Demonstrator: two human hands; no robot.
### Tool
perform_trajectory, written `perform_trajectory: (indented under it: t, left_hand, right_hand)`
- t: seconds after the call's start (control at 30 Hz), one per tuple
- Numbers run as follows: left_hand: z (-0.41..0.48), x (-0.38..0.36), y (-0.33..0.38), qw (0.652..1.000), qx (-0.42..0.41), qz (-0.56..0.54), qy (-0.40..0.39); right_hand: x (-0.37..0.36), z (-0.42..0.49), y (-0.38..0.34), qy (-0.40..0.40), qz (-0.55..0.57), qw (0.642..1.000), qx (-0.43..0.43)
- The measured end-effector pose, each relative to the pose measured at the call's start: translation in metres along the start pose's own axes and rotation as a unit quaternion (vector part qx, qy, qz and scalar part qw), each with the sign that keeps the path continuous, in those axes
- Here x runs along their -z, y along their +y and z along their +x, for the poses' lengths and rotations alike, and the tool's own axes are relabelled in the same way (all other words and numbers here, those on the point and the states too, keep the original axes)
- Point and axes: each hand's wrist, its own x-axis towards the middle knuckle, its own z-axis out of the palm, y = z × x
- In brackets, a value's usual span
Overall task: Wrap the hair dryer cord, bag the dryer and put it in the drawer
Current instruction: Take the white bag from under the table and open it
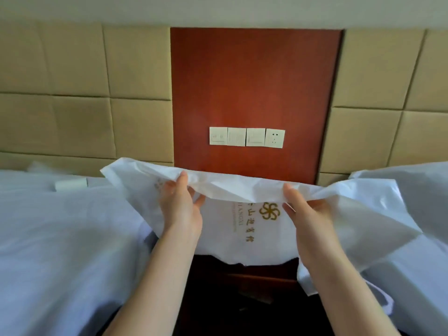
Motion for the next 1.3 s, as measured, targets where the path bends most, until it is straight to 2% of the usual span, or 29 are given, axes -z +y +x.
perform_trajectory:
  t: [0.2, 0.37, 0.53, 0.67, 0.73, 0.8, 0.87, 1.0, 1.1, 1.2, 1.3]
  left_hand:
    - [0.026, -0.042, 0.069, 0.991, -0.13, 0.012, -0.041]
    - [0.075, -0.032, 0.1, 0.989, -0.144, 0.016, -0.026]
    - [0.138, 0.017, 0.099, 0.991, -0.133, 0.031, 0.018]
    - [0.178, 0.071, 0.083, 0.993, -0.059, 0.084, 0.054]
    - [0.193, 0.1, 0.075, 0.99, -0.023, 0.109, 0.087]
    - [0.202, 0.126, 0.067, 0.984, 0.003, 0.124, 0.131]
    - [0.208, 0.15, 0.059, 0.973, 0.021, 0.149, 0.172]
    - [0.211, 0.189, 0.045, 0.954, 0.059, 0.205, 0.209]
    - [0.205, 0.204, 0.039, 0.946, 0.064, 0.221, 0.229]
    - [0.2, 0.212, 0.036, 0.931, 0.048, 0.241, 0.268]
    - [0.192, 0.213, 0.037, 0.915, 0.035, 0.281, 0.287]
  right_hand:
    - [-0.055, 0.024, -0.029, -0.031, 0.016, 0.995, 0.098]
    - [-0.098, 0.043, -0.009, -0.125, 0.011, 0.985, 0.116]
    - [-0.141, 0.053, 0.049, -0.2, 0.003, 0.979, 0.047]
    - [-0.168, 0.051, 0.105, -0.211, 0.007, 0.977, -0.001]
    - [-0.177, 0.049, 0.136, -0.214, -0.033, 0.974, -0.074]
    - [-0.181, 0.045, 0.164, -0.21, -0.072, 0.957, -0.187]
    - [-0.181, 0.04, 0.187, -0.21, -0.04, 0.941, -0.263]
    - [-0.174, 0.026, 0.216, -0.232, 0.08, 0.926, -0.287]
    - [-0.168, 0.019, 0.226, -0.208, 0.159, 0.919, -0.295]
    - [-0.154, 0.017, 0.223, -0.124, 0.232, 0.911, -0.319]
    - [-0.132, 0.022, 0.217, -0.043, 0.274, 0.916, -0.288]
